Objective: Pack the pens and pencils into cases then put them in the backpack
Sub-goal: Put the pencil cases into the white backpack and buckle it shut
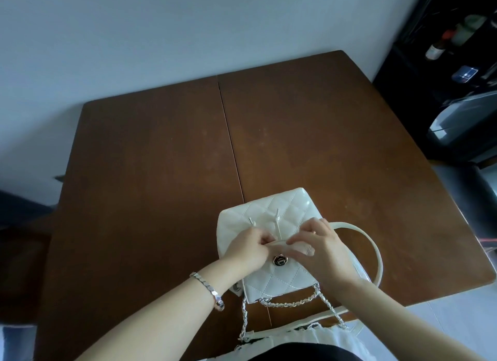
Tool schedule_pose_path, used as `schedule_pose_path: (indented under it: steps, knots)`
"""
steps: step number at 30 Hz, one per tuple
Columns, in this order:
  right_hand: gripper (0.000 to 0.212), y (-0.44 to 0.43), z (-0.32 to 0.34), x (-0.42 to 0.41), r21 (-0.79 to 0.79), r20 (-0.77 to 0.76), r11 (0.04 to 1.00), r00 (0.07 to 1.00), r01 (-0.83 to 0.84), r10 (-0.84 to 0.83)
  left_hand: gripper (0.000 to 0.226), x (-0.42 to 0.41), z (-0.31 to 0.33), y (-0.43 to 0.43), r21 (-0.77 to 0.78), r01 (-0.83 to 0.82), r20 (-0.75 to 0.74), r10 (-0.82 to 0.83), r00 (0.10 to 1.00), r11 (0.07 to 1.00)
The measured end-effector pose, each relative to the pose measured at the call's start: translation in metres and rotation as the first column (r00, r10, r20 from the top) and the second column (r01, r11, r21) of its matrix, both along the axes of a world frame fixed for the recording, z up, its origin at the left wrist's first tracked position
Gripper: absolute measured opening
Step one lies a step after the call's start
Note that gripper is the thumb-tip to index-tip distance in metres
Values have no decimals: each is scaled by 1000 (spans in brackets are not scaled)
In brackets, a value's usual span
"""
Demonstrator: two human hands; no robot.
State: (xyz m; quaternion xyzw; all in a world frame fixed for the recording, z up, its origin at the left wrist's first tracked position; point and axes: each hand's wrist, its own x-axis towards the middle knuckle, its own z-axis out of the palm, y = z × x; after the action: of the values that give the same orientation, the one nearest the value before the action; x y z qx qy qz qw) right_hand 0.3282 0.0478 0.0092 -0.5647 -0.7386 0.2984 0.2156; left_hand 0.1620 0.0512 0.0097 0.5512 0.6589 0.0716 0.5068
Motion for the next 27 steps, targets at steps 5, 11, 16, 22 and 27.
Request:
schedule_pose_path:
  steps: [5, 11, 16, 22, 27]
  knots:
    - [12, -22, -13, -3, 249, 104, 951, 981, -184, 163, 36, 2, -6, 5, 3, -22, -46, 22, 999, 1000]
    - [13, -30, -18, -11, 380, 70, 923, 997, -67, 44, 31, 4, -8, 7, -17, -46, -63, 45, 997, 999]
    - [11, -36, 1, -29, 30, 46, 987, 986, 156, -158, 39, 4, -2, 9, -43, -53, -21, 52, 998, 998]
    - [26, -23, 17, -40, -379, 174, 880, 956, 288, -238, 32, 2, -2, 5, -21, -68, 27, 69, 997, 997]
    - [31, -27, 23, -42, -396, 236, 881, 956, 259, -175, 33, 3, 1, 0, 12, -61, 25, 61, 998, 998]
